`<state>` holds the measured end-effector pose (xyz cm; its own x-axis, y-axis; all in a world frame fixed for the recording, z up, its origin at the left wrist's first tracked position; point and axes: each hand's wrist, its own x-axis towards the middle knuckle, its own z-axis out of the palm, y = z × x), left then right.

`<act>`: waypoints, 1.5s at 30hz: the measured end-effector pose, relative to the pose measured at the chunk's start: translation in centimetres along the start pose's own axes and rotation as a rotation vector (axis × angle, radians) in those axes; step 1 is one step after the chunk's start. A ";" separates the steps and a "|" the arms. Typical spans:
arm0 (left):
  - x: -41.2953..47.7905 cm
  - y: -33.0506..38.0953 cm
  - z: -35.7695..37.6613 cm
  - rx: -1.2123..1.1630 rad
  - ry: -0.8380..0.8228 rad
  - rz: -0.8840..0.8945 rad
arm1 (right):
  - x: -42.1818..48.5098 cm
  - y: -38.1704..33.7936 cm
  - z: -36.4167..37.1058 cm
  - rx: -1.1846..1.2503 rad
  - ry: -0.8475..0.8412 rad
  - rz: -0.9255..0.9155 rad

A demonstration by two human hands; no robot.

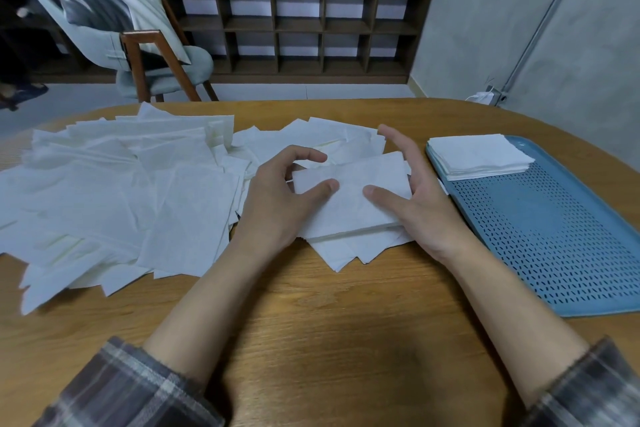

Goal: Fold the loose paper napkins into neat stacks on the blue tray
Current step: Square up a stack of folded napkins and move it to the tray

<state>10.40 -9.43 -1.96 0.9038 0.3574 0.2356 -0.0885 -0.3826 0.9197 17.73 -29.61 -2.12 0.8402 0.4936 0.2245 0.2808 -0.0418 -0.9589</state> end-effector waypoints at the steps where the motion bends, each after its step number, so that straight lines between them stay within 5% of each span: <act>1: 0.0 0.0 -0.1 0.016 0.011 0.005 | 0.0 0.0 -0.1 -0.010 0.005 -0.016; 6: -0.1 1.0 -0.6 -0.165 -0.037 -0.047 | 0.0 -0.2 -0.6 0.211 -0.004 -0.041; 9: -0.4 1.5 -0.5 -0.252 -0.114 -0.065 | 0.1 -0.2 -0.5 0.127 0.052 -0.062; 17: -0.4 -0.1 0.5 0.102 -0.023 0.162 | 0.4 0.2 -1.2 -0.062 0.105 -0.046; 23: -0.5 -1.2 0.5 0.479 -0.362 0.330 | 0.8 0.4 -1.9 -0.132 0.331 -0.014; 45: -1.1 -1.6 1.8 0.564 -0.336 0.520 | 0.8 0.7 -1.6 -0.184 0.331 -0.012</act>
<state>10.35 -10.76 -4.21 0.8901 -0.2217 0.3983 -0.3871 -0.8290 0.4036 19.34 -30.59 -2.35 0.9323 0.1893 0.3082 0.3448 -0.2079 -0.9154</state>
